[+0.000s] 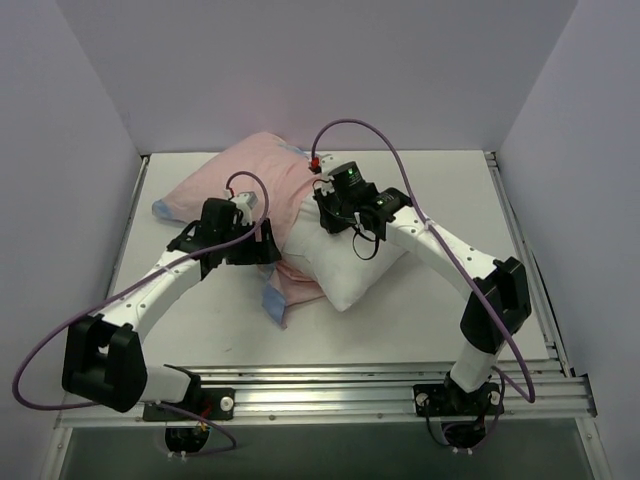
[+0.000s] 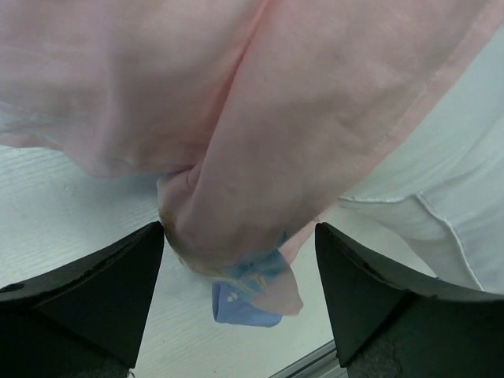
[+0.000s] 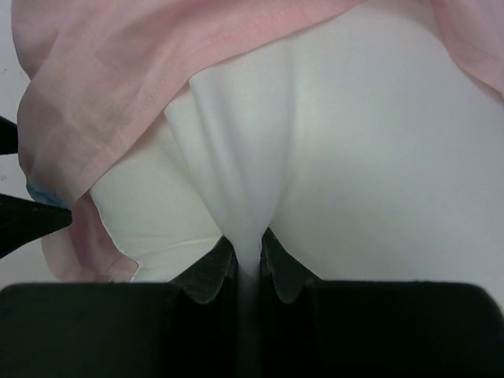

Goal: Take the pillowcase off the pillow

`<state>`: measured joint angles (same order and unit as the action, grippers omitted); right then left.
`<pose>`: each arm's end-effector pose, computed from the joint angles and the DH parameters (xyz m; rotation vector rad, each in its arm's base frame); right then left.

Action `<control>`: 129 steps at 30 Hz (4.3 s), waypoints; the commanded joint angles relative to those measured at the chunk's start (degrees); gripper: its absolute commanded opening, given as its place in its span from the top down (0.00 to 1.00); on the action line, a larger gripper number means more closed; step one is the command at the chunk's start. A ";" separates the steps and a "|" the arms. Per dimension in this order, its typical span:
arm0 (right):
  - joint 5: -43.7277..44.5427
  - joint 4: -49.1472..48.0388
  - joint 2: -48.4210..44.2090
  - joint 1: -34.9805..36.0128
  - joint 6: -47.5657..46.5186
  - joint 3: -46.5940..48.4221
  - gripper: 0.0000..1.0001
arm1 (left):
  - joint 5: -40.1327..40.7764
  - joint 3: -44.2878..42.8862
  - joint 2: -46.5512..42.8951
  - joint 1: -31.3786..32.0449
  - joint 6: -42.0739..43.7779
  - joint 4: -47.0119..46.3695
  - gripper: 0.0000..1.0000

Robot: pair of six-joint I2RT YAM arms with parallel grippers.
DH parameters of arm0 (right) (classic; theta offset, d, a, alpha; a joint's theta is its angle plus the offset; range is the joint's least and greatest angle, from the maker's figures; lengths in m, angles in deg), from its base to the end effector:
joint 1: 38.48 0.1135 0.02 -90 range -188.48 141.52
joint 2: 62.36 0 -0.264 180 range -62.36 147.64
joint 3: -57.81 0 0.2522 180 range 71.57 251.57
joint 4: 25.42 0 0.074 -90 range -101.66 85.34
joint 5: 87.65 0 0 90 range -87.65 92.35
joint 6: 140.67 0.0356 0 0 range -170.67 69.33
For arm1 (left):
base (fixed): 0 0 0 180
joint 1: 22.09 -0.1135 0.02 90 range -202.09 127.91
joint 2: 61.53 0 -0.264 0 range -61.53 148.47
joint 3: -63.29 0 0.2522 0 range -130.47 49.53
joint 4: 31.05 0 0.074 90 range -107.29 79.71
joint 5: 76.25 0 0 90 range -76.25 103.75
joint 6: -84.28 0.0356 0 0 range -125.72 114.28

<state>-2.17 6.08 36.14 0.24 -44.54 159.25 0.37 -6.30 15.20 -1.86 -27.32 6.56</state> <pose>0.3158 0.2568 0.3352 -0.6412 2.0166 0.5567 0.2663 -0.1069 0.2626 0.0890 2.4125 -0.6230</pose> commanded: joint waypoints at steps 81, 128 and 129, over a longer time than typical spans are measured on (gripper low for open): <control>-24.49 -16.95 -18.78 -9.19 15.23 -34.24 1.00 | 9.43 -59.04 38.05 18.18 26.97 15.34 0.07; -9.56 13.83 -35.67 -11.74 4.85 -20.27 1.00 | 23.88 -73.37 47.91 1.64 9.13 10.42 0.66; -8.85 13.29 -34.79 -11.74 4.94 -19.92 0.98 | 22.72 -72.84 47.29 2.27 7.65 10.16 0.61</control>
<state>-14.25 18.52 0.49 -11.08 -40.19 138.73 26.35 -80.01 65.32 1.37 -15.69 22.24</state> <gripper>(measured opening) 0.037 0.353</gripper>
